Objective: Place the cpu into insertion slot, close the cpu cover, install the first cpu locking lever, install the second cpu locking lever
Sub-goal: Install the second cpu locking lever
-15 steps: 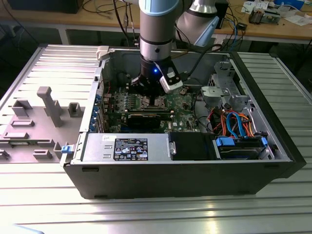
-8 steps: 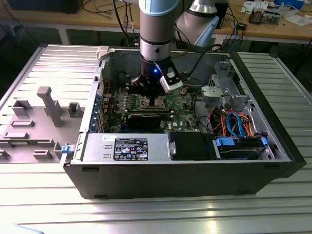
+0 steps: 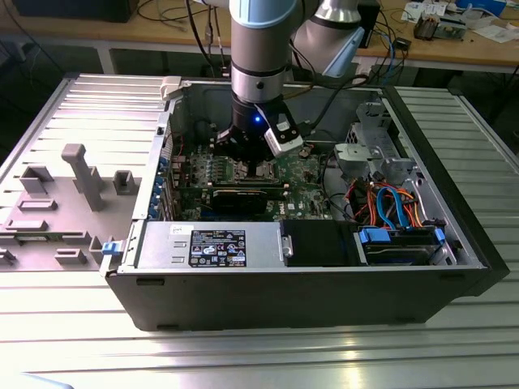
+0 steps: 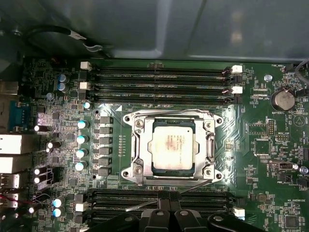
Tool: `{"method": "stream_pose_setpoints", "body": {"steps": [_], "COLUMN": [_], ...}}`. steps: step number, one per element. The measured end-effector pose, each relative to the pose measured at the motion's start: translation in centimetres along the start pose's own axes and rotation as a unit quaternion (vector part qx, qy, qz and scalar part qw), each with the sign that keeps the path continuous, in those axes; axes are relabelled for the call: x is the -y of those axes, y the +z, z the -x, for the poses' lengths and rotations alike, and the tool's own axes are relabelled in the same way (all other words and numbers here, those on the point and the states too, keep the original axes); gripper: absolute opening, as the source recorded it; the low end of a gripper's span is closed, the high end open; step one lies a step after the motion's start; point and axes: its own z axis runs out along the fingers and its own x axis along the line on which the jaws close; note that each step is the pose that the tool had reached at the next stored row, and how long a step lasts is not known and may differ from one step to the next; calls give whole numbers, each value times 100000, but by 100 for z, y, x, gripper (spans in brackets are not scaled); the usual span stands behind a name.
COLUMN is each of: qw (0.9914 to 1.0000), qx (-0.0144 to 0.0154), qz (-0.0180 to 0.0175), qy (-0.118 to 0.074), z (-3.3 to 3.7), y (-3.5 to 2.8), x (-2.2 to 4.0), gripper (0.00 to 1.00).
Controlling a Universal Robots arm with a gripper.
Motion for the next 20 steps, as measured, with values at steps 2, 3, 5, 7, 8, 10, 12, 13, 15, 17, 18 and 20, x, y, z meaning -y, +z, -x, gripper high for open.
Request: {"method": "stream_pose_setpoints", "body": {"steps": [2,3,5,7,8,10,12,13,15,17,18,20], "qw": [100000,100000,100000,100000,100000,100000,100000,100000,100000,100000,100000,100000], "qx": [3,0,-1,2,1,0,-2,1,1,-1,0,2], "qz": [19,16,16,18,16,18,17,18,19,18,17,17], "qy": [-8,-1,4,3,0,1,1,1,1,1,2,2], "z": [-4,-5,-6,-6,-6,-7,-7,-7,-7,-7,-8,-8], "y": [1,0,1,1,1,1,1,1,2,2,2,2], "x": [3,4,5,6,6,7,8,8,9,9,10,10], "gripper": [11,11,11,11,11,11,11,11,11,11,11,11]}}
